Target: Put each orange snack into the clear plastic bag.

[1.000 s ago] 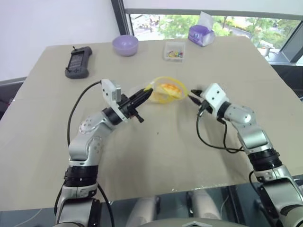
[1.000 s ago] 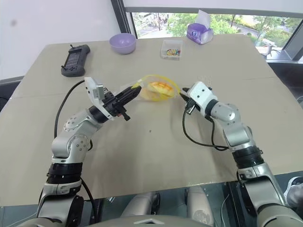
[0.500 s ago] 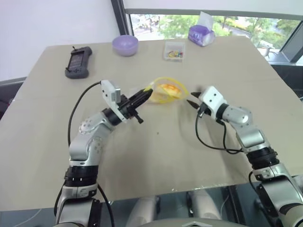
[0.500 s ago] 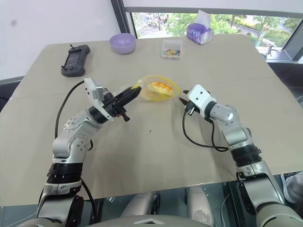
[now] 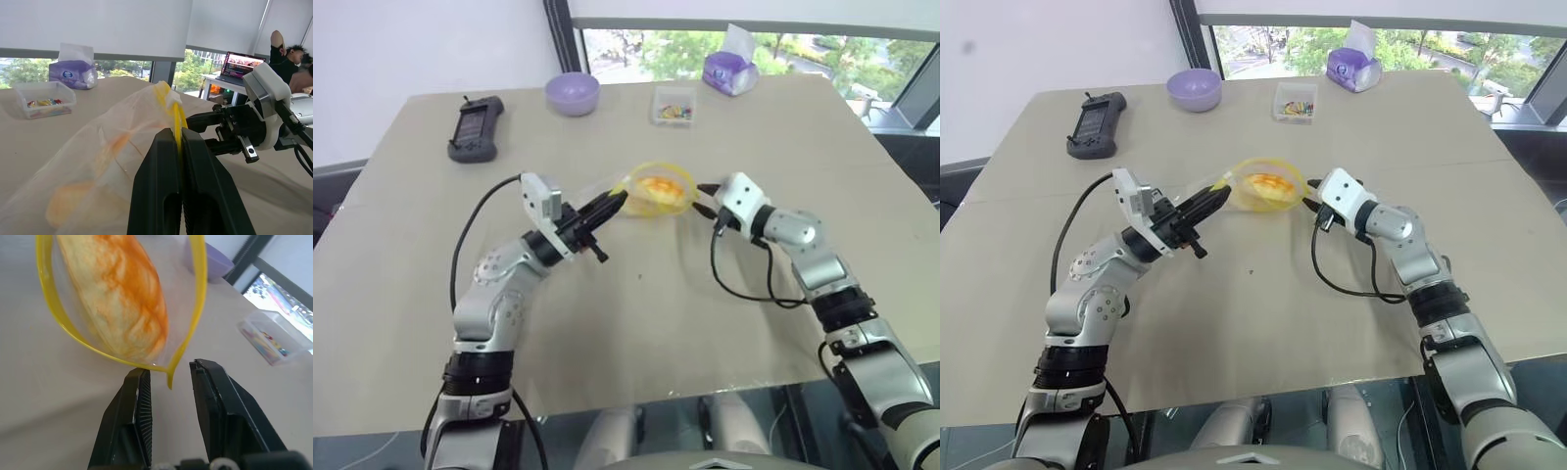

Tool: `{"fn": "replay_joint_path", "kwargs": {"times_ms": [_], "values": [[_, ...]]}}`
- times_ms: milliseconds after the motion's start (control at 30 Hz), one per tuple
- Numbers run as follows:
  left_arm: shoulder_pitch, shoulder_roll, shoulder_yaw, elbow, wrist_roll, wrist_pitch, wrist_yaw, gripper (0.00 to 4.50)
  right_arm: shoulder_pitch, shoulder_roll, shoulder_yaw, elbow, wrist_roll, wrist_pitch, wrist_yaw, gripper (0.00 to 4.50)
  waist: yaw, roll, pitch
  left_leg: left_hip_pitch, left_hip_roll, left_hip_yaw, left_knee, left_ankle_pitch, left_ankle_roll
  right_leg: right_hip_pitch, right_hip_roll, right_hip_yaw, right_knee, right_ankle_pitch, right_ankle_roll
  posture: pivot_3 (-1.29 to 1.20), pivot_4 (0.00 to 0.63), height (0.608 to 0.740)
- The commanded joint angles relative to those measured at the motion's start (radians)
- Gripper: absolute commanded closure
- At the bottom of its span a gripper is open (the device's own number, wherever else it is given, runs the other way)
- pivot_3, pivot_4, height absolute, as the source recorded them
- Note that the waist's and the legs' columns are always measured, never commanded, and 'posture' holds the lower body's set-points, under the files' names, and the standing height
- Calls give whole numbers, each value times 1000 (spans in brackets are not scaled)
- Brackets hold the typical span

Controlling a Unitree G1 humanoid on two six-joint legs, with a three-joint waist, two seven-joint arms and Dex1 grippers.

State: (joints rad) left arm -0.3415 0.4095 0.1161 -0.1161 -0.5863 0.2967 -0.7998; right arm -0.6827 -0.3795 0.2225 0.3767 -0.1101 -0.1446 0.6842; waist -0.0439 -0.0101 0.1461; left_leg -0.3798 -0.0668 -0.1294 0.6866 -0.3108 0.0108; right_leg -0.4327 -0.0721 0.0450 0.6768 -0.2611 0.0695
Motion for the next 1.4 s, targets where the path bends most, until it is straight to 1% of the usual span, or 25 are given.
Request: {"fn": "replay_joint_path", "kwargs": {"times_ms": [33,100,133,333,400,467,567,700,767,833,900,967,1033,1100,1133,1200,1233,1333,1400], "values": [[5,11,10,-51,5,-23,-6,4500,-7,10,-9,-37,27,-23,15,3307,0,0,0,0,0,0,0,0,0,0,0,0,0,0,0,0,150,740],[7,10,8,-51,7,-24,-8,4500,-8,17,-14,-32,30,-27,11,3970,0,0,0,0,0,0,0,0,0,0,0,0,0,0,0,0,150,740],[7,10,7,-49,8,-25,-10,4500,-8,18,-14,-30,28,-31,8,4472,0,0,0,0,0,0,0,0,0,0,0,0,0,0,0,0,150,740],[1,12,10,-37,11,-25,-17,4500,10,16,-30,-48,28,-49,-22,4472,0,0,0,0,0,0,0,0,0,0,0,0,0,0,0,0,150,740],[-2,10,10,-33,12,-25,-17,4500,20,17,-43,-59,59,-48,-5,4472,0,0,0,0,0,0,0,0,0,0,0,0,0,0,0,0,150,740],[-16,0,17,-30,-2,-17,-6,4500,31,4,-58,-87,60,-39,-21,4472,0,0,0,0,0,0,0,0,0,0,0,0,0,0,0,0,150,740],[-66,-17,31,-20,-29,9,20,4500,32,-46,-109,-160,67,13,-36,4472,4,0,0,0,0,-1,0,0,0,0,0,-1,0,0,0,0,150,740],[-174,-58,19,33,-53,49,51,4500,3,-153,-175,-282,126,121,32,4472,9,0,0,-1,-1,-2,1,0,0,0,0,-2,0,0,0,0,150,740],[-268,-102,8,99,-46,48,75,4500,-43,-214,-202,-303,144,170,64,4472,10,0,0,-2,-1,-1,1,0,0,0,-1,-2,0,0,0,0,150,740],[-421,-161,23,240,-41,36,112,4500,-111,-284,-202,-263,121,159,98,4472,11,-1,1,-2,-1,-1,2,0,0,0,0,-2,0,0,0,0,150,740],[-521,-184,31,364,-4,-17,121,4500,-145,-322,-192,-231,111,150,125,4472,8,-2,1,-2,-1,-1,2,0,0,0,0,-2,1,0,0,0,150,740],[-485,-153,-42,366,27,32,37,4500,-82,-365,-160,-296,140,198,212,4472,0,-2,-1,-1,-1,0,1,0,0,0,0,-1,0,0,0,0,150,740],[-427,-119,-99,340,61,27,-42,4500,-24,-392,-146,-359,161,249,260,4472,-5,-1,-2,1,1,2,-3,0,0,1,0,1,-3,0,0,0,150,740],[-414,-111,-56,404,65,8,-15,4500,12,-395,-157,-377,166,275,257,4472,-16,-1,-1,-1,0,2,-3,0,0,-1,0,2,-1,0,0,0,150,740],[-413,-102,-61,441,85,-1,-20,4500,22,-391,-159,-369,167,284,256,4472,-17,-2,-1,-3,0,2,-2,0,0,-4,0,2,0,0,0,0,150,740],[-421,-100,-91,487,112,-36,-80,4500,8,-368,-154,-306,153,270,230,4472,-18,-3,0,-11,-3,2,2,0,1,-14,-1,3,1,0,0,0,150,740],[-447,-113,-83,524,112,-48,-83,4500,-10,-364,-144,-264,130,248,215,4472,-16,-3,0,-13,-3,1,4,0,1,-16,-1,2,2,0,0,0,150,740],[-544,-134,-45,654,139,-137,-63,4500,-76,-363,-142,-163,74,179,160,4472,4,-2,0,-14,-2,-1,9,0,0,-14,0,0,4,3,0,0,150,740],[-584,-133,-25,717,166,-221,-40,4500,-109,-363,-164,-131,51,132,105,4472,6,-2,0,-15,-2,-2,13,0,0,-13,1,-1,3,6,1,0,150,740]]}}
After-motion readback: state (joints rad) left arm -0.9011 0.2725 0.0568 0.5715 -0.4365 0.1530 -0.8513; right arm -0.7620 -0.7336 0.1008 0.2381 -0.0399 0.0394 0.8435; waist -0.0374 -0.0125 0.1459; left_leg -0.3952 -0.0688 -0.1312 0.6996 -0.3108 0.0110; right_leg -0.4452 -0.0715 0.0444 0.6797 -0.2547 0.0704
